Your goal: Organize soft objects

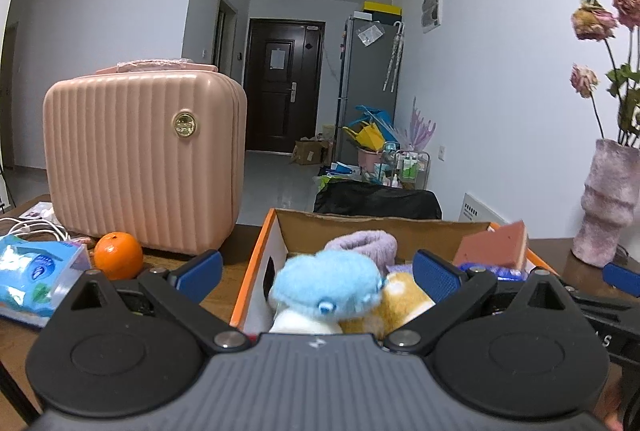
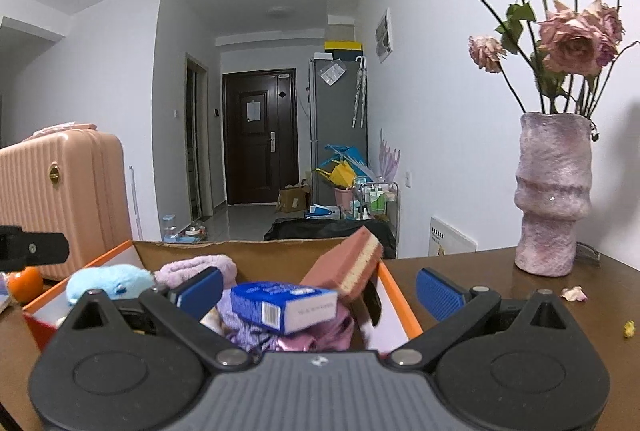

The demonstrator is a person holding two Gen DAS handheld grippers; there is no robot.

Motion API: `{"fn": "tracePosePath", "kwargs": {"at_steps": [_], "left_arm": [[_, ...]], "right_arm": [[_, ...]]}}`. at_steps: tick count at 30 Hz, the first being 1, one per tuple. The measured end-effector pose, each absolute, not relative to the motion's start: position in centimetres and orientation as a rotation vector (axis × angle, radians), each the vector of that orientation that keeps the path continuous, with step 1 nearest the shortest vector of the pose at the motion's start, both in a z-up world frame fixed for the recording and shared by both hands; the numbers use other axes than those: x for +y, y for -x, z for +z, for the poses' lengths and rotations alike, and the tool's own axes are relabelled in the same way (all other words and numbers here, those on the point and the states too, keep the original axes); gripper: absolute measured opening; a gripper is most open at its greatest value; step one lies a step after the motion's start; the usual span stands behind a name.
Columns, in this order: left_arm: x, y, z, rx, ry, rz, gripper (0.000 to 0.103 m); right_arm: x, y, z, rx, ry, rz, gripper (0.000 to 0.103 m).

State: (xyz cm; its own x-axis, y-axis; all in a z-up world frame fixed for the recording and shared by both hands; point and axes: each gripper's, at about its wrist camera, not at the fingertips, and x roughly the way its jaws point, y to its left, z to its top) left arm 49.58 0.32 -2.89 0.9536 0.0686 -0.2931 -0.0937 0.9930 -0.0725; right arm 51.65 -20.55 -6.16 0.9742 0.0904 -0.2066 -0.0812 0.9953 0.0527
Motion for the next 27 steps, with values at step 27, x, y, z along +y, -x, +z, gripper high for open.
{"fn": "tracePosePath", "kwargs": {"at_steps": [27], "left_arm": [[0.3,-34.6,-3.5,0.324,0.039,0.035,0.103]], "right_arm": [[-23.3,-36.6,-6.0,0.256,-0.027,0.119,0.103]]}}
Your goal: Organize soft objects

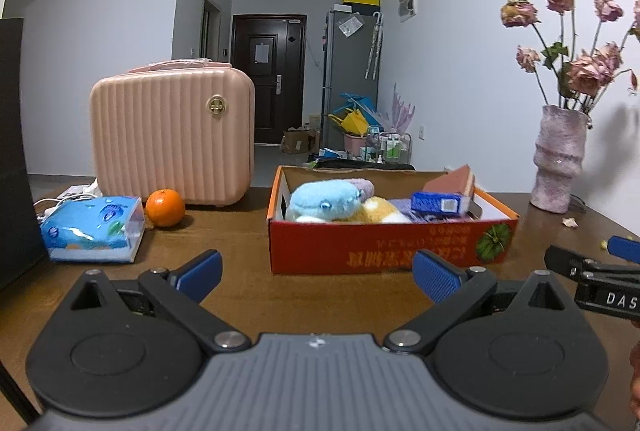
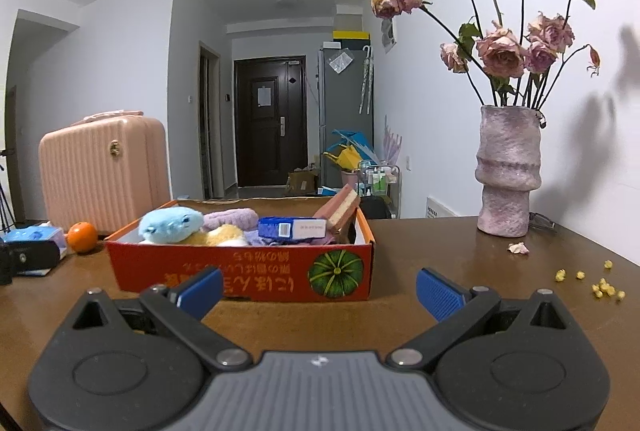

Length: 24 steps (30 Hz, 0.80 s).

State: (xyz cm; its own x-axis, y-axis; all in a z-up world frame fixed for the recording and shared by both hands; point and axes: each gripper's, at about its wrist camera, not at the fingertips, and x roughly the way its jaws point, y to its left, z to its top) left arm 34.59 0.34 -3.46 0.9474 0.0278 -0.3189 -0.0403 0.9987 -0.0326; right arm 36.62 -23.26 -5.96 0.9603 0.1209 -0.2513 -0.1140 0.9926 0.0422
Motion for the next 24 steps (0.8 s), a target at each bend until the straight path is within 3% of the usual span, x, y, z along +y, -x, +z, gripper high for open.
{"fn": "tracePosePath", "kwargs": {"at_steps": [24], "left_arm": [[-1.1,-21.2,-4.6,0.336,-0.007,-0.106,0.103]], "right_arm": [[-25.1,-23.5,-6.3,0.266,-0.019,0.200,0.103]]}}
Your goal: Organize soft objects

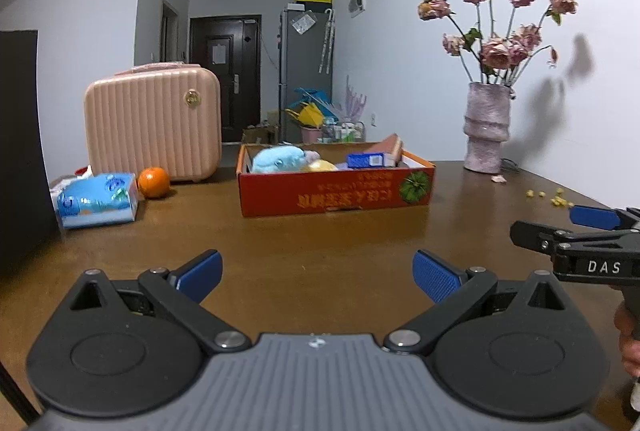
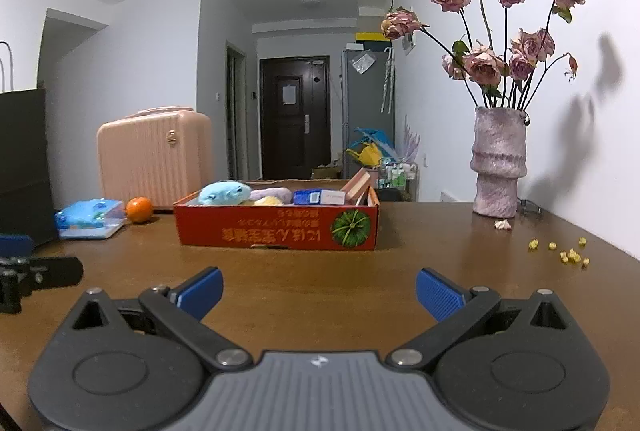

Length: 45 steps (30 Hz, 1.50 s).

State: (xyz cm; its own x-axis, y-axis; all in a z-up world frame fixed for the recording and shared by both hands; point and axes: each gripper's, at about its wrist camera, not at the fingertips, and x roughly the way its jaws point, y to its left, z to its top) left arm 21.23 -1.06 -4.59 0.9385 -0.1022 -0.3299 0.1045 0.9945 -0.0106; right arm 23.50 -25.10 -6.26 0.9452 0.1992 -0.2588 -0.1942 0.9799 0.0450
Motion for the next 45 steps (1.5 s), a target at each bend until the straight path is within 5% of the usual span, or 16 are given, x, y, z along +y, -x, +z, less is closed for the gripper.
{"fn": "tracePosePath", "kwargs": {"at_steps": [45], "left_arm": [[-2.1,-14.4,-3.3,0.253,-0.018,-0.116,0.103]], "right_arm": [[-25.7,-14.3,-3.2,0.215,-0.017,0.178,0.103]]}}
